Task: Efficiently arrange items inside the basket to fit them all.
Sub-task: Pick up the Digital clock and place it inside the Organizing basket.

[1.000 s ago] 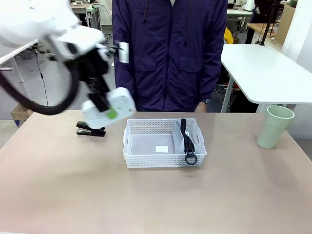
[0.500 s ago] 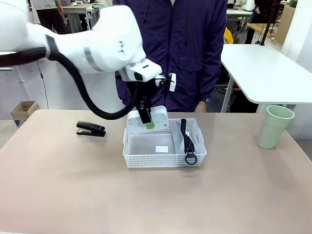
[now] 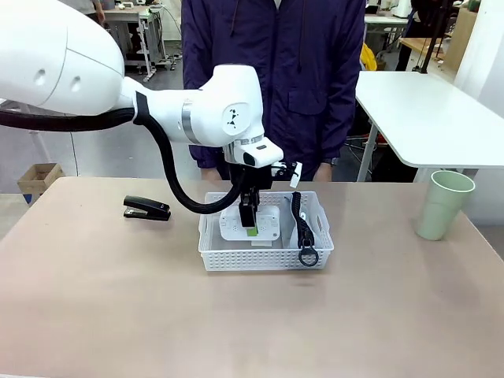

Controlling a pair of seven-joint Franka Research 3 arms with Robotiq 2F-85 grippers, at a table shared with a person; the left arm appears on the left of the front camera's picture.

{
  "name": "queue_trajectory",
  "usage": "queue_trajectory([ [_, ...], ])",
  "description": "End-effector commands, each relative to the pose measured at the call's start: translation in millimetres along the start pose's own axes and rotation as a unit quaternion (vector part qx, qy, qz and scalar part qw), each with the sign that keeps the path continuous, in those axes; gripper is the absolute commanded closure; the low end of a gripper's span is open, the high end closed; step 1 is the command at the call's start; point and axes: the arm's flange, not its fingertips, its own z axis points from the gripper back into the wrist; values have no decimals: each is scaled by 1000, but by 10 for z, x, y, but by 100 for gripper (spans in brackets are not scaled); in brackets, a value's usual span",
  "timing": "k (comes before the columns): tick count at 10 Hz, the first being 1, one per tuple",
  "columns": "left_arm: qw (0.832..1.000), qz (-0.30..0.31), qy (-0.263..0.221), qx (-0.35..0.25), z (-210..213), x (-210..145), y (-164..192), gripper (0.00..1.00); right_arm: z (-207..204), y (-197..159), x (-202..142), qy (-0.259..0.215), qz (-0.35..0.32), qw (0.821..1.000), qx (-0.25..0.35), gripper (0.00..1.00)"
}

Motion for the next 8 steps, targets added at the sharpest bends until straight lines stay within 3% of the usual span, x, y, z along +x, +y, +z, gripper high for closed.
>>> queue_trajectory([
  [1, 999, 20, 29, 2, 81, -19, 37, 48, 9, 17, 15, -10, 14, 1000, 10, 0],
  [3, 997, 40, 58, 1, -78, -77, 16, 48, 9, 17, 15, -10, 14, 1000, 10, 0],
  [8, 996, 48, 79, 3, -109, -74, 30, 48, 9, 17, 15, -10, 14, 1000, 10, 0],
])
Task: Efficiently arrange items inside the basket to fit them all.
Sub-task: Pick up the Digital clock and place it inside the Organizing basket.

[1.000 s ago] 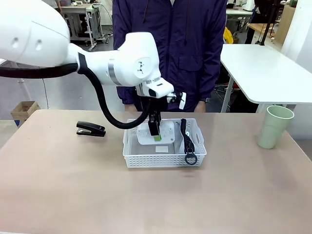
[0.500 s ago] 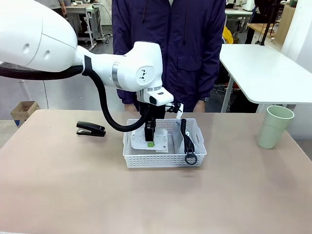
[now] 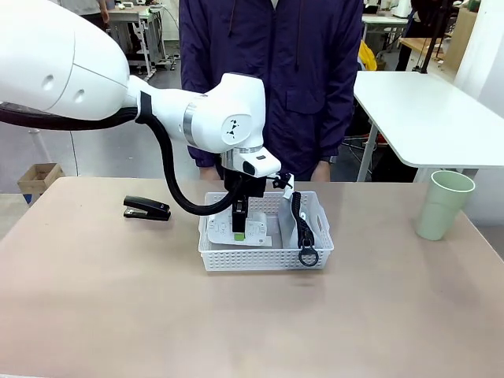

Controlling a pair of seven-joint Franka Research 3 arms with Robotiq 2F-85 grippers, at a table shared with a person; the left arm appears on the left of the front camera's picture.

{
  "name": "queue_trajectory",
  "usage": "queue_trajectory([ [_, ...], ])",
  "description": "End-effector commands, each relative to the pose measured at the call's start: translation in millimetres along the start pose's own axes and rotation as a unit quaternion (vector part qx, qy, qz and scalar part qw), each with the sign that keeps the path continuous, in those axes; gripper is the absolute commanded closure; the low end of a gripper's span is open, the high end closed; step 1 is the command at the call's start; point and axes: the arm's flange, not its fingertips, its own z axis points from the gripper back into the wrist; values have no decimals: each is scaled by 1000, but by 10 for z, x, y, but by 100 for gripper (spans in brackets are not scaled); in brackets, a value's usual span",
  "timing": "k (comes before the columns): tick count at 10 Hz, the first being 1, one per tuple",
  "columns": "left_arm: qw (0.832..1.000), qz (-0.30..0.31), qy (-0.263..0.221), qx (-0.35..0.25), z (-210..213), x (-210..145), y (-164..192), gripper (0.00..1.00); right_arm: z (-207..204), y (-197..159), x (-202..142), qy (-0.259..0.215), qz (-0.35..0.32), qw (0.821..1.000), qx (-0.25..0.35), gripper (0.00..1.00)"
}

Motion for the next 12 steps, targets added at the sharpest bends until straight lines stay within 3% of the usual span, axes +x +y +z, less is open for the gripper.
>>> queue_trajectory([
  [1, 1000, 6, 11, -7, 50, 30, 12, 48, 9, 17, 15, -10, 14, 1000, 10, 0],
  [2, 1000, 2, 14, -15, 46, 31, 21, 0, 9, 17, 15, -10, 14, 1000, 10, 0],
  [6, 1000, 2, 20, -13, 41, 28, 24, 0, 9, 17, 15, -10, 14, 1000, 10, 0],
  [8, 1000, 1, -4, -10, 166, -2, -38, 0, 9, 17, 15, -10, 14, 1000, 10, 0],
  [11, 995, 20, -89, 50, 1095, -468, -685, 0, 9, 17, 15, -10, 14, 1000, 10, 0],
  [12, 992, 29, -114, 36, 1321, -703, -975, 0, 9, 17, 15, -10, 14, 1000, 10, 0],
])
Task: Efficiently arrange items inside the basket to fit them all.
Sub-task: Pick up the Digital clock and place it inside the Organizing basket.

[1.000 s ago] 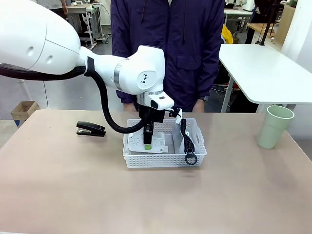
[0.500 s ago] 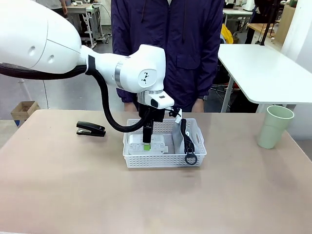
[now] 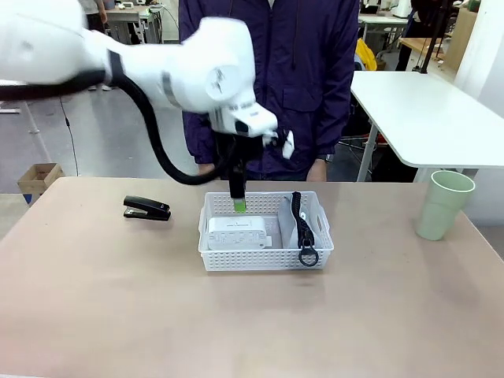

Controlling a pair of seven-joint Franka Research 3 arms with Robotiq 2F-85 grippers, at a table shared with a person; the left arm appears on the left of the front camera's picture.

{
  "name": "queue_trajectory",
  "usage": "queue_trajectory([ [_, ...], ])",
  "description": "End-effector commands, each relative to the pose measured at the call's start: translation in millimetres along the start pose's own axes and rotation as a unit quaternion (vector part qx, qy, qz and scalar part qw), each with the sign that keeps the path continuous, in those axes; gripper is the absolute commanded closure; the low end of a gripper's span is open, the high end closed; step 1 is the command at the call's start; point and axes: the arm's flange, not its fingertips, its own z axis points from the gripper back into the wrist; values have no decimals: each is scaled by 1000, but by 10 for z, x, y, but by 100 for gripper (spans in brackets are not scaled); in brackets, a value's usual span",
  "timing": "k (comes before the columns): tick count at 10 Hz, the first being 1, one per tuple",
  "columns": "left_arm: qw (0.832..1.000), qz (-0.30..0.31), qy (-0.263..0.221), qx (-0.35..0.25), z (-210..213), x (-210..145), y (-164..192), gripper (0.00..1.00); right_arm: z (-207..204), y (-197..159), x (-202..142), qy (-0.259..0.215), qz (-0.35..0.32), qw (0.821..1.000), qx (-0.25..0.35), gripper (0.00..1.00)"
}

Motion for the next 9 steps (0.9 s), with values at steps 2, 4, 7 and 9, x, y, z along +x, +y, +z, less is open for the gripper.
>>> queue_trajectory([
  [2, 994, 33, -106, 11, 638, -1031, -939, 0, 9, 17, 16, -10, 14, 1000, 10, 0],
  [4, 958, 180, -220, 23, 945, -2031, -1309, 0, 9, 17, 16, -10, 14, 1000, 10, 0],
  [7, 865, 292, -400, -86, 898, -3748, -1828, 0, 9, 17, 16, -10, 14, 1000, 10, 0],
  [9, 780, 299, -532, -141, 538, -4725, -2071, 0, 9, 17, 16, -10, 14, 1000, 10, 0],
])
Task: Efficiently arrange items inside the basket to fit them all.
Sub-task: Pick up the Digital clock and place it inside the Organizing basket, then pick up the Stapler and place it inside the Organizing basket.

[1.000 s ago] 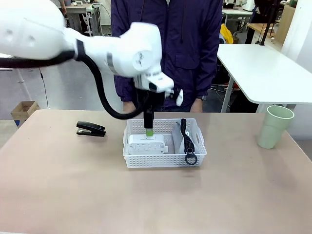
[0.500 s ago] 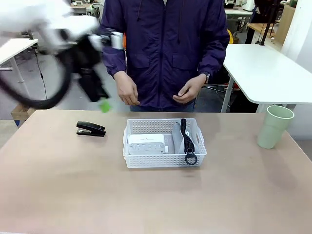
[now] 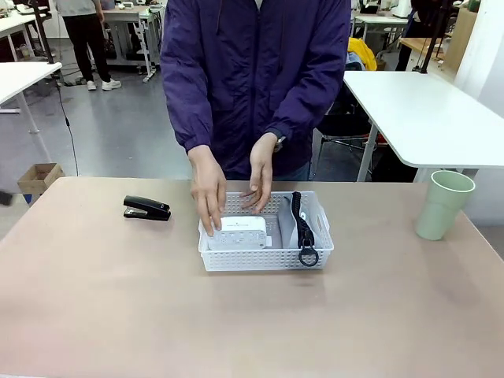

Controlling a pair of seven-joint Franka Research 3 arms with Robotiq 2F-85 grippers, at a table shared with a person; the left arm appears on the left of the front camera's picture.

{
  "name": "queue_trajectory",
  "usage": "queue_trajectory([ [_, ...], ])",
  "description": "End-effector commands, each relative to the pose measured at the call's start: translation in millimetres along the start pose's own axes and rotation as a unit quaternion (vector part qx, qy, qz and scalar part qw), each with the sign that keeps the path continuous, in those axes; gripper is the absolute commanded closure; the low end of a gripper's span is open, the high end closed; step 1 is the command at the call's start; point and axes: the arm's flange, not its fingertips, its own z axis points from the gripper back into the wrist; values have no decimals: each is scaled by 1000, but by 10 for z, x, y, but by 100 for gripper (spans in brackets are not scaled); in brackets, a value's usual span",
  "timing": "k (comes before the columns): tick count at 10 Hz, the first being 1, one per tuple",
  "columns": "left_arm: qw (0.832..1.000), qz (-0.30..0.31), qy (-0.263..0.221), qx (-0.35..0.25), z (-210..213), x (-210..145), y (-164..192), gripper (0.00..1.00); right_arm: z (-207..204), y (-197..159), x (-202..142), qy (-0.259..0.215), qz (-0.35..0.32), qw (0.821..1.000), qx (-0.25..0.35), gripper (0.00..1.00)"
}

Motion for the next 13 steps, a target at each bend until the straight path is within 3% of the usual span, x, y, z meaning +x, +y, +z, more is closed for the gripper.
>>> queue_trajectory([
  [1, 989, 80, -111, -56, 324, -412, 430, 0, 8, 15, 16, -10, 14, 1000, 10, 0],
  [3, 974, 85, -153, -142, 339, -719, 729, 0, 8, 15, 16, -10, 14, 1000, 10, 0],
  [4, 970, 105, -116, -183, 253, -662, 897, 0, 8, 15, 16, -10, 14, 1000, 10, 0],
  [5, 982, 95, -141, -88, 387, -888, 446, 0, 8, 15, 16, -10, 14, 1000, 10, 0],
  [13, 982, 95, -141, -88, 387, -888, 446, 0, 8, 15, 16, -10, 14, 1000, 10, 0],
])
